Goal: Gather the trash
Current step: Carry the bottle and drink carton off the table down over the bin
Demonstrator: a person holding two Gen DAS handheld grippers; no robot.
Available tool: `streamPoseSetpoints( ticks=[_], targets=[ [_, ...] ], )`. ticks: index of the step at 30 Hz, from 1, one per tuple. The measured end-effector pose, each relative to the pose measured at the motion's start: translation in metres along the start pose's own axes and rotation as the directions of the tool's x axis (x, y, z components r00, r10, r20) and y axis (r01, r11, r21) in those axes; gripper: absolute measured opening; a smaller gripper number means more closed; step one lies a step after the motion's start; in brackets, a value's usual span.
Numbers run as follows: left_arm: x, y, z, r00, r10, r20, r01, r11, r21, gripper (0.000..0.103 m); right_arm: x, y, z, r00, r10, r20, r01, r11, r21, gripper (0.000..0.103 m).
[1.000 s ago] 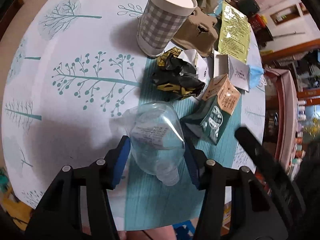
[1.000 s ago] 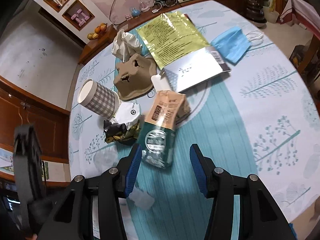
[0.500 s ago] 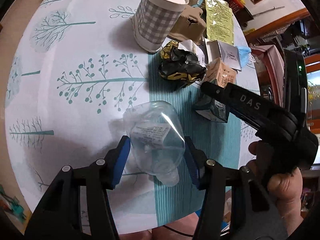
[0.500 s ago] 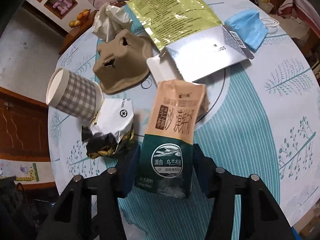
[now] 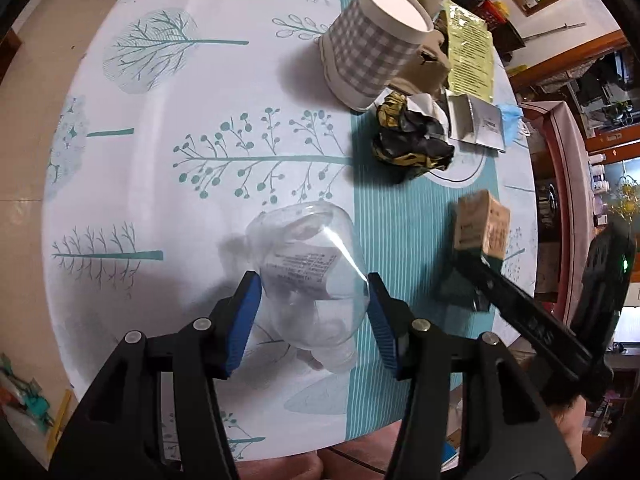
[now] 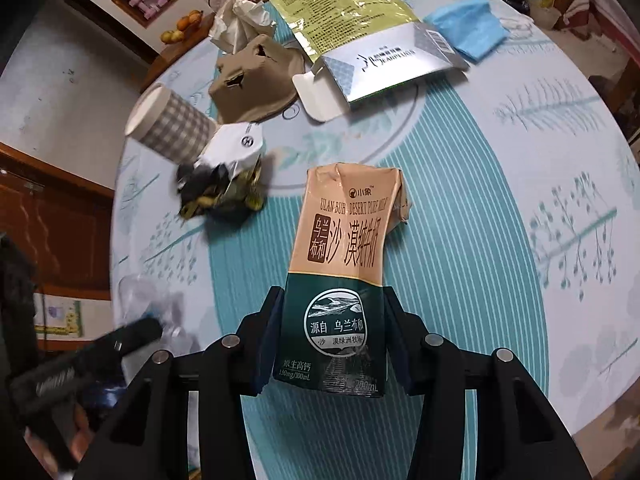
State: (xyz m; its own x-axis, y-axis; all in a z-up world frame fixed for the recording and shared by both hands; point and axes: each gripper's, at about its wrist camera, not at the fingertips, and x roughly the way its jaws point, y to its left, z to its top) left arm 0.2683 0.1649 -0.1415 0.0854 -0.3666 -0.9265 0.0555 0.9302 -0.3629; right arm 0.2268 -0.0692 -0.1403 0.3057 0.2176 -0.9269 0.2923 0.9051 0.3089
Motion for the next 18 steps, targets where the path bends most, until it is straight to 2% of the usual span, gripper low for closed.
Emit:
streamPoseSetpoints(
  ticks=[10,18],
  targets=[
    [-0.026,-0.045,-0.042,0.998,-0.042,0.040,0.036,0.991,0.127,0.047,-0.049,-0.025,-0.054,0.994,0.108,0.009,-0.108,0.993,-0.039,0.046],
    [-0.051,-0.099,-0.108,0.992,-0.050,0.114,0.029,0.984,0.177,0.046,-0.095,-0.052,-0.086,0.987,0.156,0.026,-0.151,0.980,-0.132,0.046]
  ],
)
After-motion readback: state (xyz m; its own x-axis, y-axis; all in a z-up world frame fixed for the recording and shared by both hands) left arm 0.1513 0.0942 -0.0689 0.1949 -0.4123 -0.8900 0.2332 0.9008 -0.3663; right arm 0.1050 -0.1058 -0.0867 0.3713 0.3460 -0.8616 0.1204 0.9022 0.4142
